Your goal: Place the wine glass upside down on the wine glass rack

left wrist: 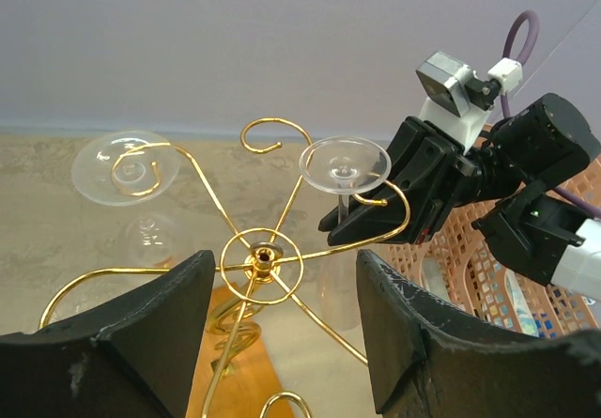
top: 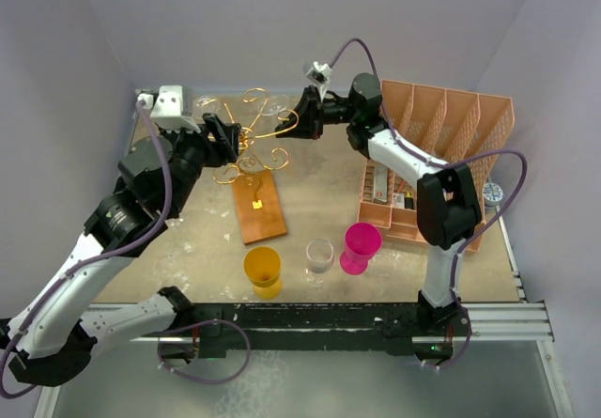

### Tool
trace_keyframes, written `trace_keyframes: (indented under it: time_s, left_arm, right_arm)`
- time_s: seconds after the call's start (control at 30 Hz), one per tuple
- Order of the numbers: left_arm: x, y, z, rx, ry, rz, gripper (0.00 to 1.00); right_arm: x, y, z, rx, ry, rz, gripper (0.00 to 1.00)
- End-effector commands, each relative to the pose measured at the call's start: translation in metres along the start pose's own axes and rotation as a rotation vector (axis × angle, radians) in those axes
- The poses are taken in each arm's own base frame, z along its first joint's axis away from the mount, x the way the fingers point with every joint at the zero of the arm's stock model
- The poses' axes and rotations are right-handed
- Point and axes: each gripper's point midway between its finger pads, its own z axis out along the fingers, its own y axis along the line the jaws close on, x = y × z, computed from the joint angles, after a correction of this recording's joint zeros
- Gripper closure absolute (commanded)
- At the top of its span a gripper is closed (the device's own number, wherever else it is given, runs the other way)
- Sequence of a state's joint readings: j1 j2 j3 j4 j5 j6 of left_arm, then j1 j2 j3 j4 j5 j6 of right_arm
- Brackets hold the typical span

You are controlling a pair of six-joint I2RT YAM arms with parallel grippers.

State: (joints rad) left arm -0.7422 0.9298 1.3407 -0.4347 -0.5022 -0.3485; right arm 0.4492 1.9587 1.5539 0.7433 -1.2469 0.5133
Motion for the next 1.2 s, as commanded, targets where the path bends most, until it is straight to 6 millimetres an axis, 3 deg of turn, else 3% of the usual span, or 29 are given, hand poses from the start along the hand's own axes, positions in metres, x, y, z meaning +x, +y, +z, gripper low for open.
trace_keyframes:
  time_s: [0.0, 0.4, 0.83, 1.17]
  left_arm:
    - [-0.002, -0.002, 0.011, -0.027, -0.011, -0.003, 0.41]
    - [0.035, -0.006, 0.044, -0.078, 0.076, 0.038, 0.54]
    - [0.059, -0.001, 0.055, -0.122, 0.131, 0.061, 0.63]
    - [0.068, 0.004, 0.058, -0.156, 0.15, 0.072, 0.72]
  right_arm:
    - [-0.019, 0.003, 0.008, 0.009, -0.035, -0.056, 1.0]
    - [-0.028, -0.005, 0.003, 0.158, -0.118, -0.149, 1.0]
    - [-0.018, 0.03, 0.002, 0.057, -0.114, -0.155, 1.0]
    - [-0.023, 0.04, 0.004, 0.1, -0.193, -0.139, 1.0]
